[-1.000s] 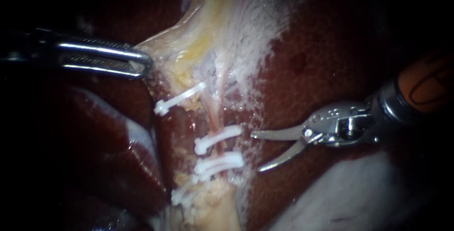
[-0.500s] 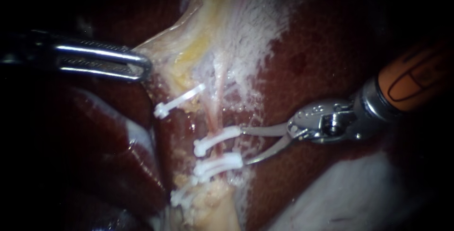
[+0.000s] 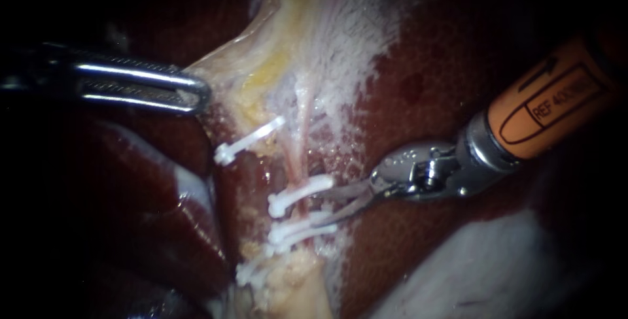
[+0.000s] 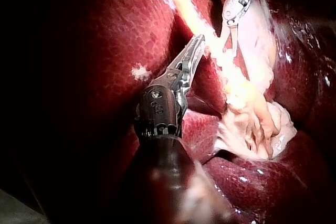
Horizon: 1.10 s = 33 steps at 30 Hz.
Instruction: Go to the cutting position right tube
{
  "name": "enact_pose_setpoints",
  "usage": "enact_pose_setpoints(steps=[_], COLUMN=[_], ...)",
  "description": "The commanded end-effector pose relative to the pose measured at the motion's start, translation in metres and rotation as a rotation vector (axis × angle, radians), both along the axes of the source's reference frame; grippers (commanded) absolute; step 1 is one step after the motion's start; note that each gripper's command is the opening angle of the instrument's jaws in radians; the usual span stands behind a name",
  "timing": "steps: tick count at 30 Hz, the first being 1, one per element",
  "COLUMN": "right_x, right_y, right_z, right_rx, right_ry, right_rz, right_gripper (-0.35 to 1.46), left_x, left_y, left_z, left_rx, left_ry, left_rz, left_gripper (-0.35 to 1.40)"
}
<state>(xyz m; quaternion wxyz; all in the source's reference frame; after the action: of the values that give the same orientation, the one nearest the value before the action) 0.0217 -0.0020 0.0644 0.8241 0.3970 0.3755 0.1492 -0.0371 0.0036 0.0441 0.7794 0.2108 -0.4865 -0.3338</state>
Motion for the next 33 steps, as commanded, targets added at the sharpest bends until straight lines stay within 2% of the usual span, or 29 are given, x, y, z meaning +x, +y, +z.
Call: enact_pose_setpoints(steps=[1, 13, 19, 33], right_x=[0.0001, 0.0017, 0.0023, 0.0025], right_y=[0.0000, -0.0002, -0.0002, -0.0002], right_z=[0.0000, 0.0004, 0.0005, 0.0004], right_rx=[0.000, 0.000, 0.001, 0.006], right_ry=[0.001, -0.009, -0.008, -0.009], right_rz=[-0.002, 0.004, 0.008, 0.012], right_gripper=[0.34, 0.34, 0.26, 0.26], left_x=[0.0000, -0.0002, -0.0003, -0.0003], left_y=[0.0000, -0.0001, -0.0001, -0.0001], left_z=[0.0000, -0.0003, -0.0003, -0.0002], left_rx=[0.000, -0.005, -0.005, -0.005], left_ry=[0.001, 0.002, 0.002, 0.002], left_rz=[0.000, 0.001, 0.000, 0.000], left_gripper=[-0.35, -0.35, -0.35, -0.35])
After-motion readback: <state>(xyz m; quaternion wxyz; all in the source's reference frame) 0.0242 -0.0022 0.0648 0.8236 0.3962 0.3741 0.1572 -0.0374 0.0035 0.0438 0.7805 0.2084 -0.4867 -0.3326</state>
